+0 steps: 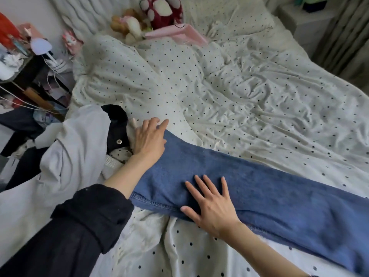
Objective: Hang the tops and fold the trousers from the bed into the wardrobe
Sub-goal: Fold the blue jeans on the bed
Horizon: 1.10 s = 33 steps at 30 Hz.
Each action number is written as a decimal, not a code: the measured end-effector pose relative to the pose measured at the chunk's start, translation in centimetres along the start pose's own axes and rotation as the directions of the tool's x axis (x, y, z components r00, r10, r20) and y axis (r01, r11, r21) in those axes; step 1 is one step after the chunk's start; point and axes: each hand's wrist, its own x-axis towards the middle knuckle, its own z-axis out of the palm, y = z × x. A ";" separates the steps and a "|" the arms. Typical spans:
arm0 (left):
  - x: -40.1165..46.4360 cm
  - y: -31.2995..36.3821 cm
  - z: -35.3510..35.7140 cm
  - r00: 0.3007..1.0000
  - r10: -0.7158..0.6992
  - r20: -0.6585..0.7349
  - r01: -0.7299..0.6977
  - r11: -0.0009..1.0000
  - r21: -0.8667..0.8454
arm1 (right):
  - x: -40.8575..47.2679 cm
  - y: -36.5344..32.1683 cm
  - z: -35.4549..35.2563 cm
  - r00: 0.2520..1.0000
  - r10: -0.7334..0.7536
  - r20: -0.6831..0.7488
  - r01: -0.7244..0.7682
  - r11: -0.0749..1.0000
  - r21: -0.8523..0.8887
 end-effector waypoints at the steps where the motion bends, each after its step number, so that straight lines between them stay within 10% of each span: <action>1: -0.9 -0.4 0.3 0.999 -0.031 0.035 0.031 1.000 0.000 | 0.1 0.0 0.5 0.998 -0.001 0.065 0.004 0.999 -0.033; 7: -7.0 -3.9 1.6 0.955 -0.295 0.031 0.297 0.949 -0.104 | 0.5 -1.7 0.2 0.977 -0.144 -0.157 0.131 0.987 -0.091; 22: -10.9 -4.1 3.1 0.965 -0.253 -0.063 0.248 0.965 -0.081 | 0.1 -3.1 1.9 0.961 -0.252 -0.114 0.209 0.931 -0.301; 28: -10.7 -4.7 2.2 0.958 -0.282 -0.046 0.265 0.936 -0.230 | 0.7 -4.0 1.5 0.948 -0.214 -0.237 0.202 0.977 -0.072; 33: -10.4 -4.5 1.6 0.959 -0.274 0.068 0.282 0.943 -0.179 | -0.1 -3.8 1.3 0.985 -0.173 -0.010 0.173 0.981 0.085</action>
